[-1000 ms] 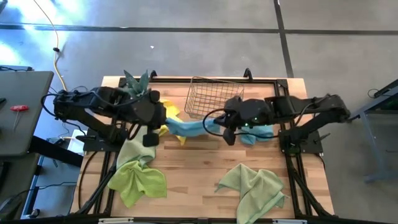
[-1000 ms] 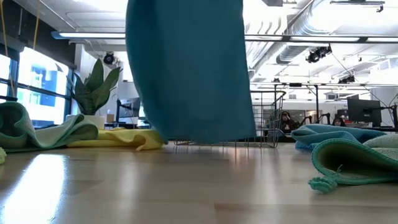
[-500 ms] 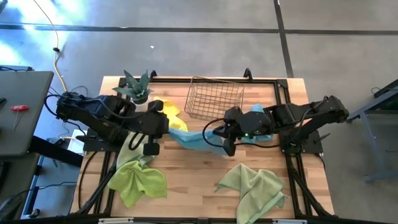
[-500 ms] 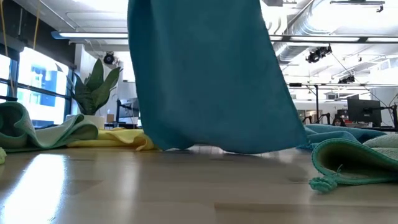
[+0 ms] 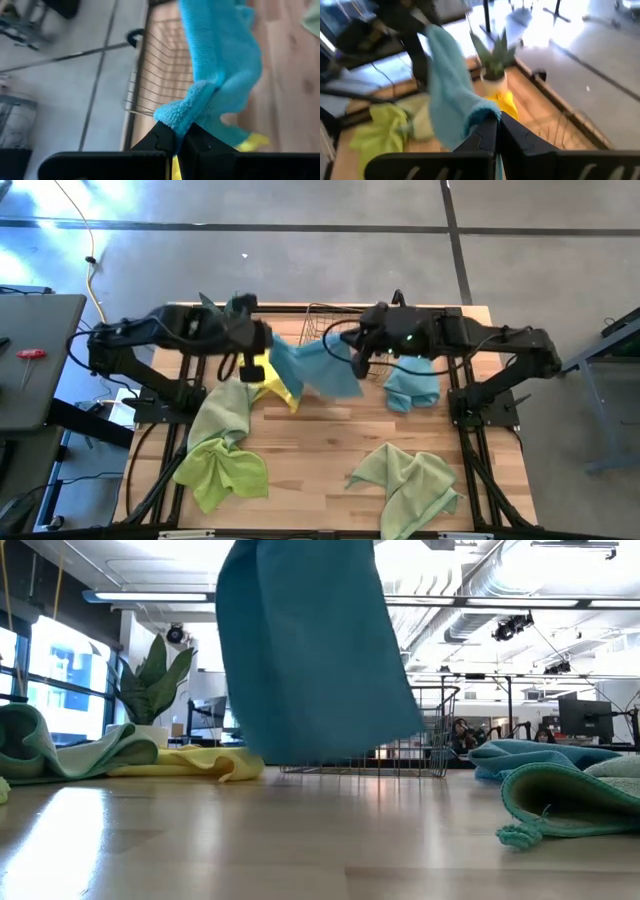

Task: Fold microfiber towels
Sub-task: Fold the bottom blue microfiber cloth

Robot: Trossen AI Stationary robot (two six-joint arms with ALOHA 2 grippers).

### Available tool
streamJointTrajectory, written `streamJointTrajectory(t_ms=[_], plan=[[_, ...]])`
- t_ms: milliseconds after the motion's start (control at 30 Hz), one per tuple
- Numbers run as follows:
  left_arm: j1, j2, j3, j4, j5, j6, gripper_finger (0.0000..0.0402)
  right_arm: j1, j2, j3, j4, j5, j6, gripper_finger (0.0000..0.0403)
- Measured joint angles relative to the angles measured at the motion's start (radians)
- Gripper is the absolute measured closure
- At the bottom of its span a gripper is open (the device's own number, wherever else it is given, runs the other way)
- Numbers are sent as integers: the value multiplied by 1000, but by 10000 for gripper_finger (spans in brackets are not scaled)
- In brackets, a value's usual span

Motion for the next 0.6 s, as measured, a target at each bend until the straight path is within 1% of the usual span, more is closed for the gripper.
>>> streamJointTrajectory(t_ms=[67,133,200,267,333,400,500,600], plan=[[12,0,53,1,0,7,401,-4,-4,44,5,5,-27,403],[13,-4,92,7,23,1,401,-4,-5,82,2,6,-38,403],[3,-5,99,2,86,-49,401,9,-6,93,-21,-5,-25,403],[-16,0,89,-33,166,-117,401,33,-6,70,-73,-18,22,403],[-51,9,49,-51,209,-177,401,67,3,12,-131,-26,101,403],[-116,15,-22,-46,228,-243,401,111,11,-76,-135,-38,182,403],[-206,28,-152,9,269,-324,401,183,11,-219,-16,-81,297,403],[-283,31,-267,53,329,-391,401,247,12,-330,95,-129,411,403]])
